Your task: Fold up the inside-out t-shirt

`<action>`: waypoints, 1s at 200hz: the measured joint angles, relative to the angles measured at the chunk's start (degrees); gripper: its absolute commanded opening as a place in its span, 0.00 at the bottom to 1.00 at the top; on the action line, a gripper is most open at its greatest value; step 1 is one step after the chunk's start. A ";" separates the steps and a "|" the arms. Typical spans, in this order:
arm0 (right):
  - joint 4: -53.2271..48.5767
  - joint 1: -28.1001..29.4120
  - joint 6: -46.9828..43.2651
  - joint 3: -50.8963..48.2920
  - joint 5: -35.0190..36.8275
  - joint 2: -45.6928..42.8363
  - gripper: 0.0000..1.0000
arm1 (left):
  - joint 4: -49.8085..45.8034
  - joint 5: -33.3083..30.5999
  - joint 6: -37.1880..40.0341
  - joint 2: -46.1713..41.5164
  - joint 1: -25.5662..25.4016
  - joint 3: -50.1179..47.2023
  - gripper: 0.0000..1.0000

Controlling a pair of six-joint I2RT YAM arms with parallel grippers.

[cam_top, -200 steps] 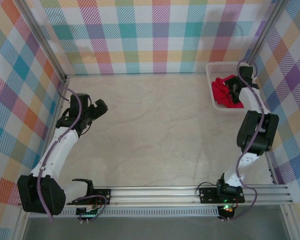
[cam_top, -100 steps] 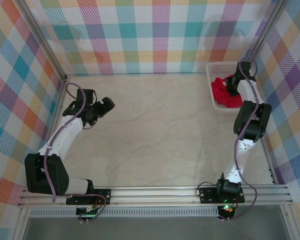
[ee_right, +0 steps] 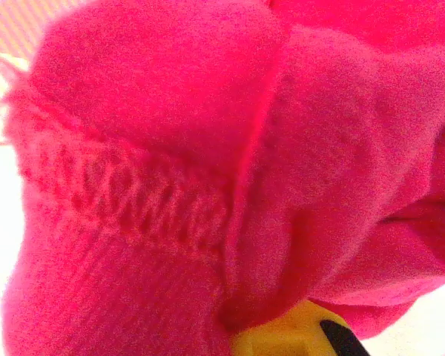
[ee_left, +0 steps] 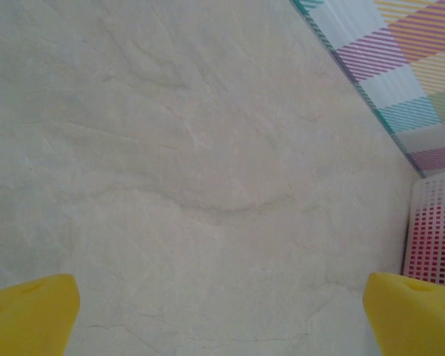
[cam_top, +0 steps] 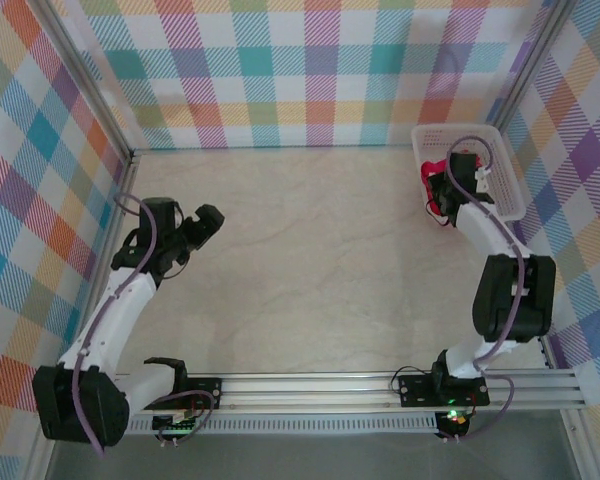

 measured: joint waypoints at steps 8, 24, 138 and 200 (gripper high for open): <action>1.57 0.11 -0.92 -1.22 0.33 -1.36 0.00 | -0.52 -0.24 -0.20 -0.72 0.00 -0.33 1.00; 3.72 0.50 -2.97 -3.21 0.98 -4.02 0.00 | -0.76 -0.28 -0.13 -0.98 0.00 -0.33 1.00; 8.61 13.75 -19.17 -11.96 10.67 -29.92 0.00 | 3.37 9.38 0.50 -1.44 0.00 -0.85 1.00; -0.46 22.08 -23.37 10.36 4.57 -29.33 0.00 | 2.86 9.46 0.63 -6.08 0.00 -1.03 1.00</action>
